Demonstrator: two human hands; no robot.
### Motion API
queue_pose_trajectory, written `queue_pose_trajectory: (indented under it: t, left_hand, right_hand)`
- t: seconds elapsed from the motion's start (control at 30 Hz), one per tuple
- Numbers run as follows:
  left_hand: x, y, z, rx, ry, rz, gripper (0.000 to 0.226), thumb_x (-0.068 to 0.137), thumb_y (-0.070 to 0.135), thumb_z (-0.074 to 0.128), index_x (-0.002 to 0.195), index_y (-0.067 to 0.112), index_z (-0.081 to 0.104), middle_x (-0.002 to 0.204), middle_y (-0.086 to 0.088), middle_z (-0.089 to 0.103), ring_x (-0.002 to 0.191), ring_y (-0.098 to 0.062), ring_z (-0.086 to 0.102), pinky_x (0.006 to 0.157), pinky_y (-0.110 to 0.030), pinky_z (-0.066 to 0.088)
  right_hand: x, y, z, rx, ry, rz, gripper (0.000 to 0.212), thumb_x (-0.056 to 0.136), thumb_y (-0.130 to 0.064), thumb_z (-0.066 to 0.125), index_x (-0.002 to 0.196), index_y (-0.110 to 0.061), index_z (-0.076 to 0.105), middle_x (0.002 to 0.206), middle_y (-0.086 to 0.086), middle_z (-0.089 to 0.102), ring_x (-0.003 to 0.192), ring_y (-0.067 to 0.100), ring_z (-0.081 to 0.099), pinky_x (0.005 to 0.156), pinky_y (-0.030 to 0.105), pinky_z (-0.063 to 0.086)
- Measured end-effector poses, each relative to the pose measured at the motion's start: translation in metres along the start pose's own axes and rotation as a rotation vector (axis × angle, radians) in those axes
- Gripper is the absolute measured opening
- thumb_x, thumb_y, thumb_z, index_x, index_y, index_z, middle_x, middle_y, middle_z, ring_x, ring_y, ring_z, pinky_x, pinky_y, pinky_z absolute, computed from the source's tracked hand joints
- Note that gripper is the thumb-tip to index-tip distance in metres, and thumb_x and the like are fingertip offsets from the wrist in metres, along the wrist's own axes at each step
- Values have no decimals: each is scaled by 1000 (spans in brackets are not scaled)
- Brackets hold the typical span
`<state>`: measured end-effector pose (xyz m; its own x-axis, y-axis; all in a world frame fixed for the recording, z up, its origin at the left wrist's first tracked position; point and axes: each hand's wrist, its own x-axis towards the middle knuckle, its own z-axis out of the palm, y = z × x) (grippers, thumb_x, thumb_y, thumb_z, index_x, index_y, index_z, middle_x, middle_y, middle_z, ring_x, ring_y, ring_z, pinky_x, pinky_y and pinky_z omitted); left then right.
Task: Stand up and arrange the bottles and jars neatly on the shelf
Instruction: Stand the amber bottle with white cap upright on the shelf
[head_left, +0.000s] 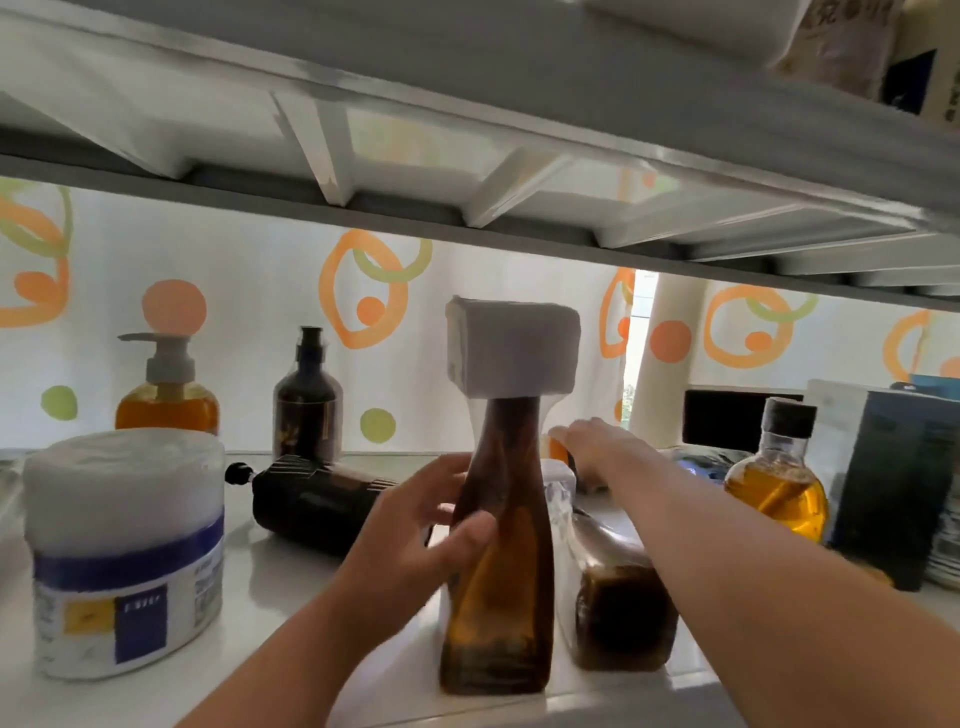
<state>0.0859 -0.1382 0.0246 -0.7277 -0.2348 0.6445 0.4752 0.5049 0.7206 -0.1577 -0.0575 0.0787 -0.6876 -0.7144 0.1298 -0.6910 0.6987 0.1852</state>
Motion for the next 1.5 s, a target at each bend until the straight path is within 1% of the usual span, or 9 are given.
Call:
queue_pose_trajectory:
  t: [0.1,0.27,0.43,0.5,0.6,0.73,0.9,1.13,1.5]
  left_hand:
    - [-4,2,3,146,-69,20,43,61,59,67,101,60,51,102,28,65,101,2,62,78,-11,51]
    - [-5,1,2,186,-34,47,40,62,57,70,99,51,54,100,28,65,98,1,62,76,-12,52]
    - [-6,0,3,200,-7,84,34,65,54,68,97,49,56,98,27,66,94,0,63,76,-11,52]
    - [-7,1,4,194,3,84,35,65,55,68,97,45,57,98,27,66,94,-1,64,75,-12,52]
    - [-6,1,5,193,3,81,35,65,55,68,98,50,57,98,26,66,95,-2,64,75,-14,53]
    - [-5,-1,5,198,9,107,38,67,53,67,100,62,52,99,27,65,96,-1,63,74,-10,52]
    - [-6,-5,6,191,20,102,35,67,54,67,101,47,56,100,24,66,97,-4,63,76,-15,54]
    - [-7,-7,7,176,31,111,40,68,54,66,104,38,56,101,22,66,97,-8,65,79,-23,57]
    - [-7,-10,7,191,43,167,34,71,49,67,102,41,56,98,21,67,91,-7,66,76,-25,58]
  right_hand:
    - [5,-2,5,4,-3,-16,57,81,-20,63,131,-18,35,128,10,48,119,28,45,99,46,42]
    - [7,-1,1,-33,22,-7,62,80,-20,67,134,-15,37,133,8,34,125,26,34,102,44,39]
    - [9,0,5,71,-15,12,67,74,-20,72,127,-15,32,121,7,50,109,24,49,92,42,46]
    - [12,2,7,55,-3,-6,73,77,-21,70,135,-15,28,131,8,44,119,27,42,99,45,42]
    - [15,2,10,-45,40,-17,60,85,-19,59,138,-12,31,139,8,33,129,28,30,105,47,36]
    - [20,2,15,27,29,9,51,85,-19,59,130,-11,36,127,10,49,116,27,48,98,43,42]
    - [16,1,16,-13,74,6,50,85,-16,59,130,-8,36,123,12,52,113,27,51,92,37,45]
    - [7,13,17,-165,84,54,58,84,-8,58,136,-5,30,134,16,40,126,32,41,106,40,34]
    - [-20,-1,-8,-301,376,20,83,71,-12,76,136,-8,24,132,13,39,123,29,45,115,46,23]
